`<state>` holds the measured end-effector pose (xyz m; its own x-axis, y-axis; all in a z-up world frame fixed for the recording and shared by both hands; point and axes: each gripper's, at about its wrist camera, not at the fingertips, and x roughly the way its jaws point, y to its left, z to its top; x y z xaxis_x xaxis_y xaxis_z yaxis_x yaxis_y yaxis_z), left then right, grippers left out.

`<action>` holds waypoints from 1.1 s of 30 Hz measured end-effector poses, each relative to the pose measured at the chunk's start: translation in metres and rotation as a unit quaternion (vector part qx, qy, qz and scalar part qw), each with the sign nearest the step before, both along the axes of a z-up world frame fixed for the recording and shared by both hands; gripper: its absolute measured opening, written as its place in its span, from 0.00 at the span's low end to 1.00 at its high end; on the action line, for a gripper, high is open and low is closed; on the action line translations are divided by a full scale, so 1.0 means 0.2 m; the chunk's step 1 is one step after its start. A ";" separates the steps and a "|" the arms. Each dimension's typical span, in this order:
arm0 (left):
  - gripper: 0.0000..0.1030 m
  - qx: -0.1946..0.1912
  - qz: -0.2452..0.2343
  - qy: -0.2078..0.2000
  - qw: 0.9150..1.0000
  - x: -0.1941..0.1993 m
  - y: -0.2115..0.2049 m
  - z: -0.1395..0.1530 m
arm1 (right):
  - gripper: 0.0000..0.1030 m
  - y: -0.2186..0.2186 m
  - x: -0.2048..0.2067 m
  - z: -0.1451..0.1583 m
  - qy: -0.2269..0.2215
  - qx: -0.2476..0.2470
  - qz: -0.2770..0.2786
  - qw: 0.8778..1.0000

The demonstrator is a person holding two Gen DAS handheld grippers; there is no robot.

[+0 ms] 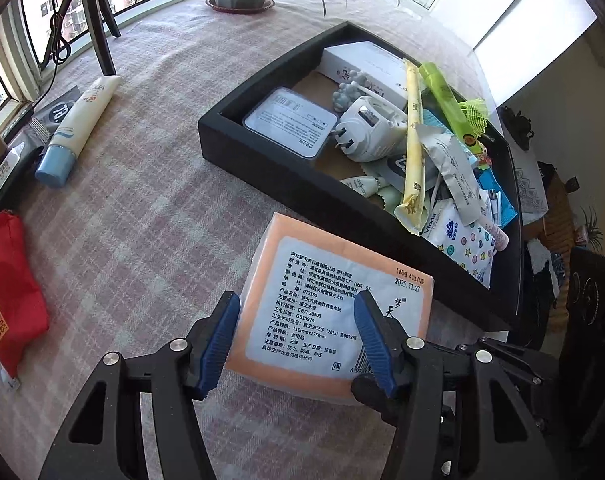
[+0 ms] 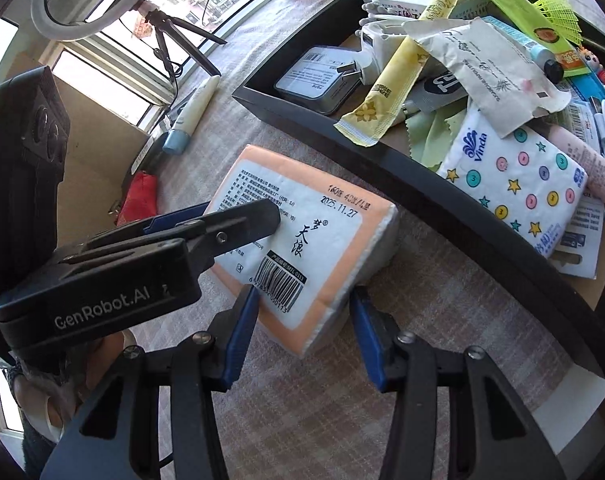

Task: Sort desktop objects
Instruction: 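Grasp the orange-edged tissue pack beside the tray with the right gripper, then lift the tissue pack and lower it into the black tray, open right gripper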

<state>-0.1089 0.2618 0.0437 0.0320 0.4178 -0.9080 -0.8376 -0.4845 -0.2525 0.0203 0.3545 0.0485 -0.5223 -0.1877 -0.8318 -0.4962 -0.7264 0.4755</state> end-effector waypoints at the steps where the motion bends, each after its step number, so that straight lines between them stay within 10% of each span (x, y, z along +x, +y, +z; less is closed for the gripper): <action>1: 0.54 0.002 0.006 0.003 1.000 0.00 -0.02 0.02 | 0.46 -0.01 0.00 0.02 0.004 0.002 0.008 1.000; 19: 0.54 0.054 0.083 0.046 0.994 0.10 0.27 0.51 | 0.46 0.32 0.04 0.44 0.072 0.033 0.092 0.993; 33: 0.54 0.060 0.069 0.016 0.996 0.45 1.04 0.44 | 0.46 1.15 0.25 0.42 0.035 0.087 0.103 0.990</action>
<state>-0.0186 0.4703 0.1312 -0.0612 0.5215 -0.8511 -0.7738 -0.5633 -0.2896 0.0694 0.5841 0.1319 -0.5453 -0.1536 -0.8240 -0.2997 -0.8824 0.3628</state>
